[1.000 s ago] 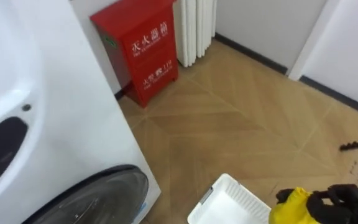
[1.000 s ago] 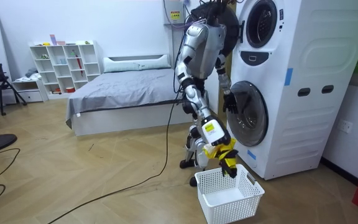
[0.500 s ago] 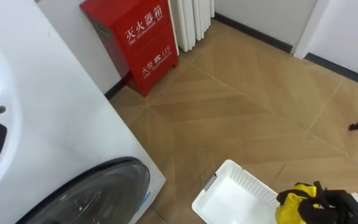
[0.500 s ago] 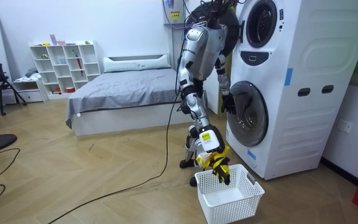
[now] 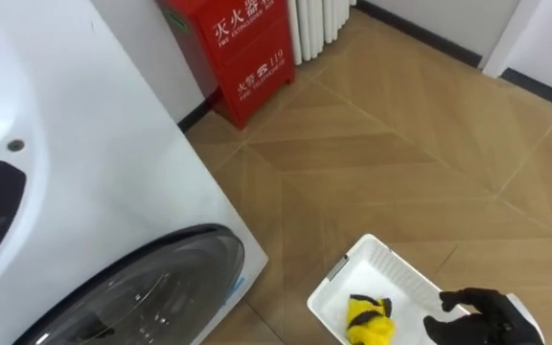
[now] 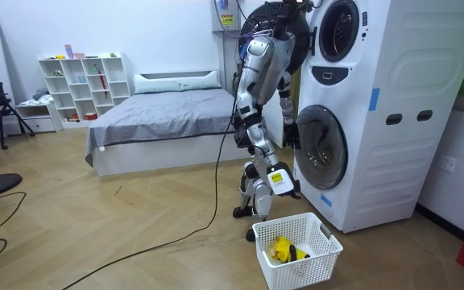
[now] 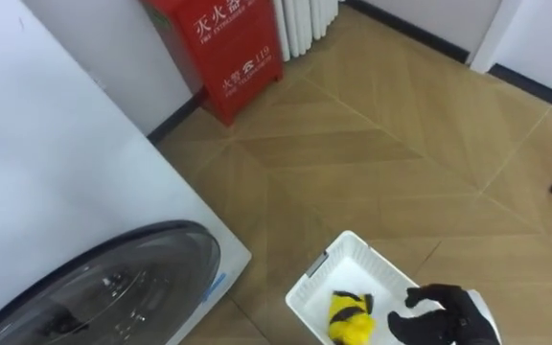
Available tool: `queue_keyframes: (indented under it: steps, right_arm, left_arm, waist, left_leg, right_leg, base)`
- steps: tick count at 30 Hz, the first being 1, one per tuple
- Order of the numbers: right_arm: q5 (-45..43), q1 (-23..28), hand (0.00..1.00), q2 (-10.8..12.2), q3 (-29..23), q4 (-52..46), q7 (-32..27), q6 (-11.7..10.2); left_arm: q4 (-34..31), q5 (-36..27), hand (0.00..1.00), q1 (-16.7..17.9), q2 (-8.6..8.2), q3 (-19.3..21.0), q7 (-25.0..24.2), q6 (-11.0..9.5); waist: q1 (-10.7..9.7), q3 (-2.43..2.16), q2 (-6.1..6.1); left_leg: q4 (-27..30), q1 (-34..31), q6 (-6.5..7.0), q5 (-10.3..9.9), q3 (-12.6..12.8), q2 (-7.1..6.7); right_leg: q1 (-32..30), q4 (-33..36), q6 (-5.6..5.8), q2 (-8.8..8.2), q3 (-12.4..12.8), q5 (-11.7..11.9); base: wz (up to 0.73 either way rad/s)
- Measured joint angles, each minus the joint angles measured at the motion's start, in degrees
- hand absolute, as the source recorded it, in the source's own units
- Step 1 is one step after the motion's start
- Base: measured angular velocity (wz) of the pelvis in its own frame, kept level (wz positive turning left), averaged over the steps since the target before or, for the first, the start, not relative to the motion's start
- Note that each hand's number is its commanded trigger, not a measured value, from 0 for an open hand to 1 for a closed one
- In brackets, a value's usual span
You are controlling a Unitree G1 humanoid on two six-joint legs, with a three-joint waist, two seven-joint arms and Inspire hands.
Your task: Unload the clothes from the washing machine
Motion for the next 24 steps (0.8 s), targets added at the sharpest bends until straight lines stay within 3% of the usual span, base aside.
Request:
queue_keyframes:
  steps: [6, 10, 21, 24]
  right_arm:
    - [0.4, 1.1, 0.00, 0.0, -0.1, -0.1, -0.8, -0.5]
    - [1.4, 1.9, 0.00, 0.7, 0.0, -0.4, -1.9, -0.5]
    - [-2.2, 4.4, 0.00, 2.0, 0.0, -0.8, -1.1, -0.5]
    - [-3.7, 6.5, 0.00, 2.0, 0.0, -0.8, -0.4, -0.6]
  left_arm:
    - [0.0, 0.0, 0.00, 0.4, 0.11, 0.0, 0.0, -1.0]
    - [-0.8, 0.1, 0.00, 1.6, 0.84, 0.0, 0.0, -1.0]
    - [-1.7, 0.7, 0.00, 4.1, 1.41, 0.0, -2.0, -0.9]
    - [-2.3, 1.7, 0.00, 5.6, 1.79, 0.5, -2.9, -0.9]
  waist:
    - [-0.2, 0.06, -0.88]
    - [-0.1, -0.07, -2.69]
    - [0.7, -0.27, -3.42]
    - [2.3, -0.53, -3.69]
  left_leg:
    - [0.6, -0.6, 0.00, 0.0, -1.8, 0.15]
    - [1.0, -0.6, -0.07, 0.0, -3.4, 0.24]
    - [0.7, 2.7, -0.12, 0.1, -6.8, 0.19]
    - [0.3, 4.7, -0.12, 0.1, -7.6, 0.25]
  right_leg:
    - [0.1, 0.4, -0.40, -0.62, -1.9, -0.6]
    - [0.6, 1.0, -0.84, -1.07, -3.5, -1.3]
    - [6.0, -0.4, -0.96, -2.84, -8.0, -2.4]
    - [8.7, -1.3, -1.03, -3.16, -9.3, -2.8]
  base:
    - [0.15]
    - [0.22]
    - [0.21]
    - [0.21]
